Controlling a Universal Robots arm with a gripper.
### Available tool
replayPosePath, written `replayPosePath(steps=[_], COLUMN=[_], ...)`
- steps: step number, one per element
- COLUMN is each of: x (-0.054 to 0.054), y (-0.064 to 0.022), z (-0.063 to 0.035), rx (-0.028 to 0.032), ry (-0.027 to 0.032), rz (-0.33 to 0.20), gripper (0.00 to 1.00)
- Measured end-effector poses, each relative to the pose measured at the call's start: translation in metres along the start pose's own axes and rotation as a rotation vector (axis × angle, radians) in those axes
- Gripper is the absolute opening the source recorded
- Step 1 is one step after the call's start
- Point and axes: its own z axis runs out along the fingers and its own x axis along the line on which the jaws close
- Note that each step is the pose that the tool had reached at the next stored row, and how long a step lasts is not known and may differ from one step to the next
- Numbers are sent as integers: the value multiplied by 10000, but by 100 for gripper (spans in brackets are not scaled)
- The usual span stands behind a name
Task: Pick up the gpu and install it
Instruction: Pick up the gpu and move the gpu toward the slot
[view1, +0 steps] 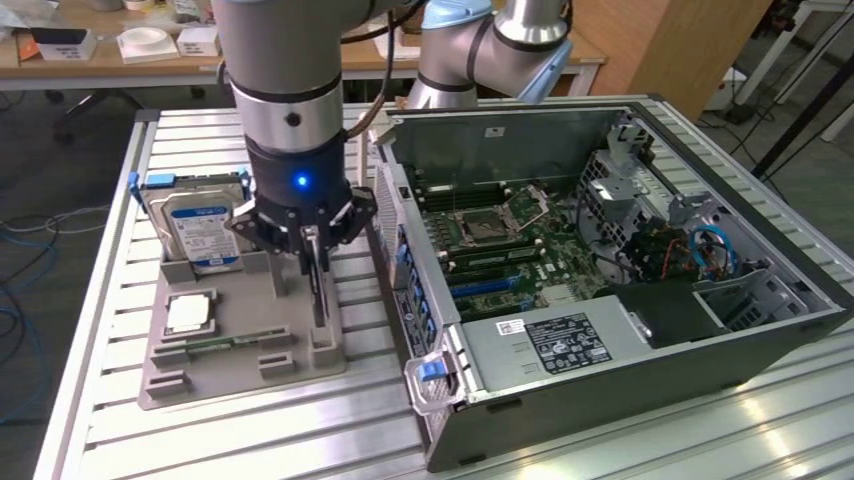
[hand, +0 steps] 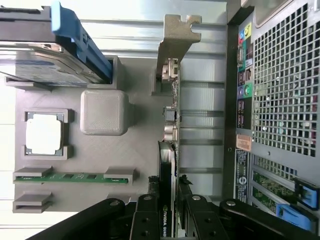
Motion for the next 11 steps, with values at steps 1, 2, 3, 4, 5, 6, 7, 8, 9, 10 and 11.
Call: replayPosePath(steps=[1, 2, 3, 4, 5, 6, 7, 8, 9, 10, 11], x=[-1, -2, -2, -3, -4, -4, -5, -6, -6, -7, -8], y=[2, 3, 4, 6, 7, 8, 9, 11, 12, 14, 15], z=[-33, -65, -96, -126, -155, -185, -211, -240, -271, -305, -342], rx=[-1, -1, -1, -1, -1, -1, -1, 0, -1, -1, -1], ry=[0, 0, 0, 1, 1, 0, 0, 0, 0, 1, 0], rz=[0, 0, 0, 0, 0, 0, 0, 0, -1, 0, 0], gripper=[26, 26, 26, 26, 26, 26, 26, 26, 26, 26, 26])
